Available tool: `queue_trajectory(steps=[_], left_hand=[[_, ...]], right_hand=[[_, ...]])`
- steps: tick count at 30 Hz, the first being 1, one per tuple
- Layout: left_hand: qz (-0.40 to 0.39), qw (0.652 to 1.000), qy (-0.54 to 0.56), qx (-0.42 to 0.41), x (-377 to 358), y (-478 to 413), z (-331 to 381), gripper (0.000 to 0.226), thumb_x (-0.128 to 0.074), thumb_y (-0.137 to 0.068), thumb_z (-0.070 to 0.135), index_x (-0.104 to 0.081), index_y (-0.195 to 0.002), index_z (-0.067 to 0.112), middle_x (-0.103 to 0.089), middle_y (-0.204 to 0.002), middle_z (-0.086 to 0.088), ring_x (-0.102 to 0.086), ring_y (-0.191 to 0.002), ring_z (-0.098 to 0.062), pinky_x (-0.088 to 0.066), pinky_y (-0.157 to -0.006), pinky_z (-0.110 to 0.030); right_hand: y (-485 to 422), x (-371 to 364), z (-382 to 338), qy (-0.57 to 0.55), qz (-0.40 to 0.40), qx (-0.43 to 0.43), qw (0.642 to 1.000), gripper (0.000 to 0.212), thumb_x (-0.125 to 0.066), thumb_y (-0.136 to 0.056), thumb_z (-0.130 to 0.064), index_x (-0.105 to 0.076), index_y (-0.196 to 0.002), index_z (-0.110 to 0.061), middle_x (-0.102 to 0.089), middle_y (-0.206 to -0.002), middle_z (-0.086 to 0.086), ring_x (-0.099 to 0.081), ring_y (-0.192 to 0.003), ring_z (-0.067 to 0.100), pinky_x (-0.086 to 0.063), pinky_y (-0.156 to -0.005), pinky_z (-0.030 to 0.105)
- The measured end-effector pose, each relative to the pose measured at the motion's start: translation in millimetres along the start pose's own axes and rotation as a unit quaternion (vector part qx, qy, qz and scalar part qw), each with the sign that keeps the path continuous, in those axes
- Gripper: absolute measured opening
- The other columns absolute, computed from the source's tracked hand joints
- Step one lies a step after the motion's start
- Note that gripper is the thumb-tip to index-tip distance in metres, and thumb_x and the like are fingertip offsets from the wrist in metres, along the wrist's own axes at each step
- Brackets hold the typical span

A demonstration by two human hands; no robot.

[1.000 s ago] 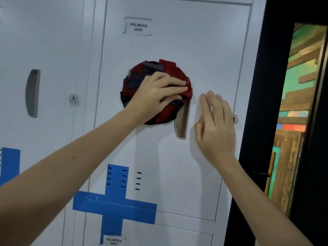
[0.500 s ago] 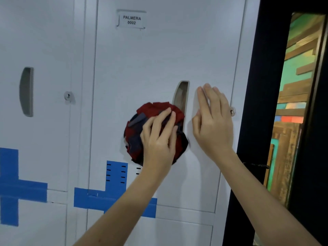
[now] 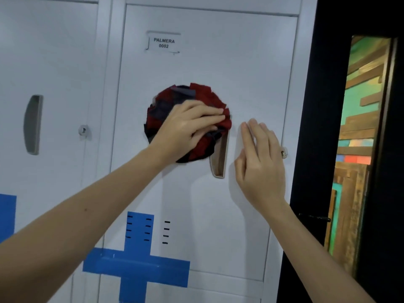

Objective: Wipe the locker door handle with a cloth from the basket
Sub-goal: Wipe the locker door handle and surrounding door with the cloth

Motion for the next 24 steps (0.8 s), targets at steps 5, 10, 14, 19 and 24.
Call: queue_trajectory(steps=[5,10,14,19,24], left_hand=[[0.047,0.997,-0.014,0.060,-4.7,-2.3,6.3,0.022,-0.057,-0.089,0.014,-0.071,-0.105,0.007,-0.069,-0.108,-0.002,-0.049,-0.100,-0.018,-0.034,-0.088,-0.028],[0.089,0.989,-0.019,0.112,-3.5,35.3,26.5,0.019,-0.059,-0.088,0.012,-0.071,-0.102,0.006,-0.068,-0.105,-0.001,-0.051,-0.099,-0.017,-0.034,-0.089,-0.023],[0.068,0.994,-0.018,0.084,-0.6,15.6,16.7,0.018,-0.060,-0.087,0.013,-0.072,-0.098,0.006,-0.069,-0.102,-0.001,-0.051,-0.098,-0.017,-0.032,-0.087,-0.019],[0.040,0.996,-0.023,0.073,-1.2,1.4,7.1,0.021,-0.060,-0.088,0.017,-0.071,-0.104,0.011,-0.067,-0.110,0.004,-0.050,-0.101,-0.016,-0.031,-0.089,-0.022],[0.049,0.989,-0.047,0.129,-4.3,46.3,34.0,0.026,-0.055,-0.092,0.017,-0.067,-0.114,0.009,-0.061,-0.121,0.000,-0.047,-0.106,-0.018,-0.027,-0.095,-0.022]], right_hand=[[0.7,-1.2,0.8,-0.005,-0.002,-0.004,1.000,0.044,-0.041,-0.089,-0.004,-0.049,-0.131,0.004,-0.051,-0.134,0.021,-0.037,-0.128,0.030,-0.036,-0.106,0.047],[0.2,-0.6,1.1,-0.006,0.001,-0.003,1.000,0.044,-0.040,-0.088,-0.004,-0.049,-0.130,0.004,-0.051,-0.133,0.021,-0.037,-0.127,0.030,-0.037,-0.106,0.046],[0.6,-0.5,0.5,-0.006,0.005,-0.001,1.000,0.044,-0.038,-0.089,-0.005,-0.050,-0.130,0.004,-0.052,-0.132,0.021,-0.038,-0.127,0.030,-0.037,-0.105,0.046],[0.3,-1.0,2.1,-0.014,-0.006,0.001,1.000,0.045,-0.039,-0.089,-0.005,-0.048,-0.132,0.004,-0.050,-0.134,0.021,-0.036,-0.128,0.030,-0.037,-0.106,0.047],[0.1,-2.1,3.4,-0.018,-0.010,0.000,1.000,0.045,-0.040,-0.089,-0.004,-0.047,-0.133,0.004,-0.049,-0.135,0.020,-0.036,-0.129,0.029,-0.035,-0.107,0.046]])
Point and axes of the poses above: each hand's wrist, its own y-axis away from the middle knuckle, its own x-axis out of the back of the hand, z = x × y, the point moved 5 cm from there along -y, towards the middle knuckle
